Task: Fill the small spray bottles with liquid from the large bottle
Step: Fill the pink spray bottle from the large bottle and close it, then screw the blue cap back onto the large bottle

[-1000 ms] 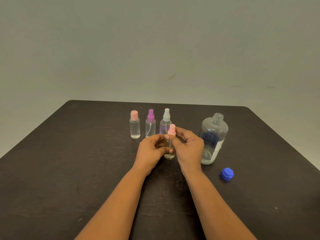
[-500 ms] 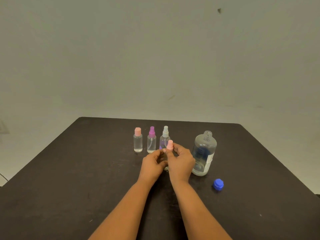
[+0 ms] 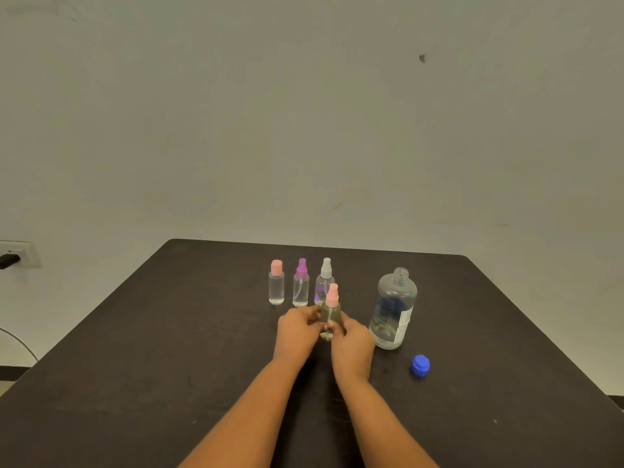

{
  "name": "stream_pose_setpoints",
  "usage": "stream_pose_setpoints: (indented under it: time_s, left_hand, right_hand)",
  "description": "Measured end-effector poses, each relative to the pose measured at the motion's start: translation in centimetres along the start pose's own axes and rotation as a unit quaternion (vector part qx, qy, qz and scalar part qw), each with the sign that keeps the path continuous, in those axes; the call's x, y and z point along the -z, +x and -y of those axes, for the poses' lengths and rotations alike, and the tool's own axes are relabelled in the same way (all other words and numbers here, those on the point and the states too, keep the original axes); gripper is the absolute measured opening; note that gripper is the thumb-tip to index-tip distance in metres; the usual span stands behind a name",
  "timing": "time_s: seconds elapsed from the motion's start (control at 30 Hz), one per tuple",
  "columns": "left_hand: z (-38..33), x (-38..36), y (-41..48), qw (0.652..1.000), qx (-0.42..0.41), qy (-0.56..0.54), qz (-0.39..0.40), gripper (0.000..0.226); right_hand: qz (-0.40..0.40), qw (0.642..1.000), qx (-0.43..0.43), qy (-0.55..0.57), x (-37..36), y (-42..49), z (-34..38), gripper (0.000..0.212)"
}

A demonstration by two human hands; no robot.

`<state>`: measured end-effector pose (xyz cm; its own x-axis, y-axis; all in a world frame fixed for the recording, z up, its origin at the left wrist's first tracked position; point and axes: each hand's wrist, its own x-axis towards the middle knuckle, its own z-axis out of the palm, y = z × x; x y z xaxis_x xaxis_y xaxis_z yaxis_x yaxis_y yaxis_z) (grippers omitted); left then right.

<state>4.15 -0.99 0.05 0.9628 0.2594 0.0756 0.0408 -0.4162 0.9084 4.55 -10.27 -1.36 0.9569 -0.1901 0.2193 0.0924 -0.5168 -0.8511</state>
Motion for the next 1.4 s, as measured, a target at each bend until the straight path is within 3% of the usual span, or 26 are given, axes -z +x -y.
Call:
stream_pose_setpoints:
  time_s: [0.17,0.6,0.9,1.1,1.4]
  left_hand:
    - [0.9,2.0,0.4,1.0,0.007,0.006,-0.026,0.026]
    - [4.9,11.0,4.3,0.99,0.057,0.016,-0.127,0.031]
    - [5.2,10.7,6.8,0.99,0.071,-0.004,-0.123,0.036]
    - [5.4,10.5,7.4,0.989,0.076,-0.006,-0.123,0.038]
    - [5.0,10.0,6.3,0.979,0.104,0.04,-0.169,0.052]
  right_hand:
    - [0.016,1.0,0.002,-0.01,-1.8,-0.4,1.7,0.025]
    - [0.206,0.977,0.044,0.028,-10.4,-0.2,8.2,0.018]
    - [0.191,0.981,0.039,0.01,-12.9,1.7,8.3,0.021]
    - [0.195,0.98,0.033,0.013,-13.5,1.8,7.7,0.033]
    - [0.151,0.987,0.052,0.012,-11.4,0.5,7.1,0.022]
